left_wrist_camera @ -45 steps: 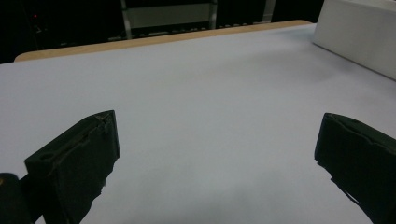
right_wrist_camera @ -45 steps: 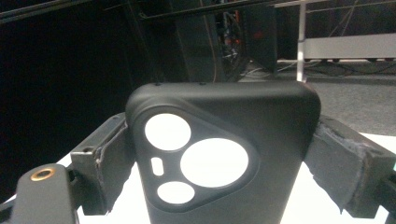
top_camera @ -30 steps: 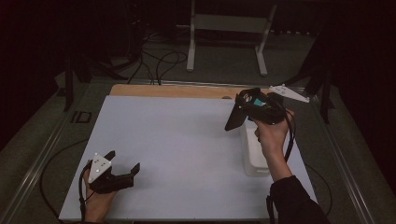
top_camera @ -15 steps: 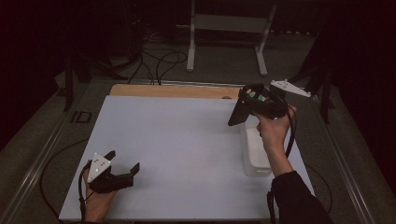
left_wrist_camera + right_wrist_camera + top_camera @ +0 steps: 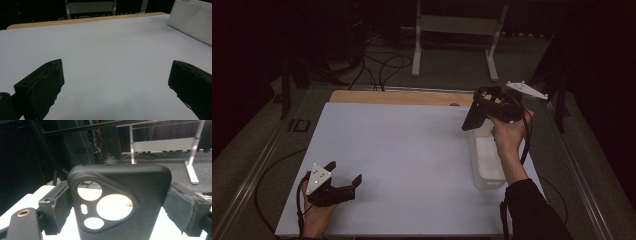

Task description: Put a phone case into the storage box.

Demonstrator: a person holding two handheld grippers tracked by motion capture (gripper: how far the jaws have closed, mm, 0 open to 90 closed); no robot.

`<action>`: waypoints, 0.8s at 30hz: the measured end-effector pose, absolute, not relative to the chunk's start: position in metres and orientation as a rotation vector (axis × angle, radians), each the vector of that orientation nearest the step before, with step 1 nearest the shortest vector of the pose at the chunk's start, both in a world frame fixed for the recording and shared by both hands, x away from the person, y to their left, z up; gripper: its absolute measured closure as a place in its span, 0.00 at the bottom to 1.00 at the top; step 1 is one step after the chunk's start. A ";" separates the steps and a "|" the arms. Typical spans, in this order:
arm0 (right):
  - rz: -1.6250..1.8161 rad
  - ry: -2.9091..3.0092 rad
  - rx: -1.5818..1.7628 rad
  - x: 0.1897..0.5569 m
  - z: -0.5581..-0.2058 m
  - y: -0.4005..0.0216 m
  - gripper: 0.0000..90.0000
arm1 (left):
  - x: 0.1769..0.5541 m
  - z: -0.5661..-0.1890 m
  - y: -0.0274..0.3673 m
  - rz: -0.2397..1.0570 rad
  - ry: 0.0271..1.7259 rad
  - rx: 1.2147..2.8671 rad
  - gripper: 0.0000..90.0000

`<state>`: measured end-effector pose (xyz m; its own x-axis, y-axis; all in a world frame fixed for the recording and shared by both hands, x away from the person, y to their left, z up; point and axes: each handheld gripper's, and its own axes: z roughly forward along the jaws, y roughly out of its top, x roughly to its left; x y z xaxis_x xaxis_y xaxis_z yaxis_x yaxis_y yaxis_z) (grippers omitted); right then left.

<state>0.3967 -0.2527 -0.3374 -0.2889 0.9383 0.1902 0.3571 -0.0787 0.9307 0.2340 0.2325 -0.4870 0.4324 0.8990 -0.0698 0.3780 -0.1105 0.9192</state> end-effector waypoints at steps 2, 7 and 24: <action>1.364 1.644 1.408 0.399 -0.336 -0.255 0.16 | 0.234 -0.487 0.232 0.658 1.120 1.697 0.01; 1.328 1.630 1.412 0.402 -0.335 -0.260 0.16 | 0.234 -0.487 0.232 0.656 1.120 1.693 0.01; 1.171 1.588 1.489 0.423 -0.351 -0.279 0.16 | 0.234 -0.487 0.233 0.655 1.121 1.692 0.01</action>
<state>0.4230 -0.2792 -0.3508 -0.1364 0.9844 0.1108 0.3962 -0.0483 0.9169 0.2337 0.2328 -0.4871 0.4316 0.8992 -0.0713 0.3793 -0.1092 0.9188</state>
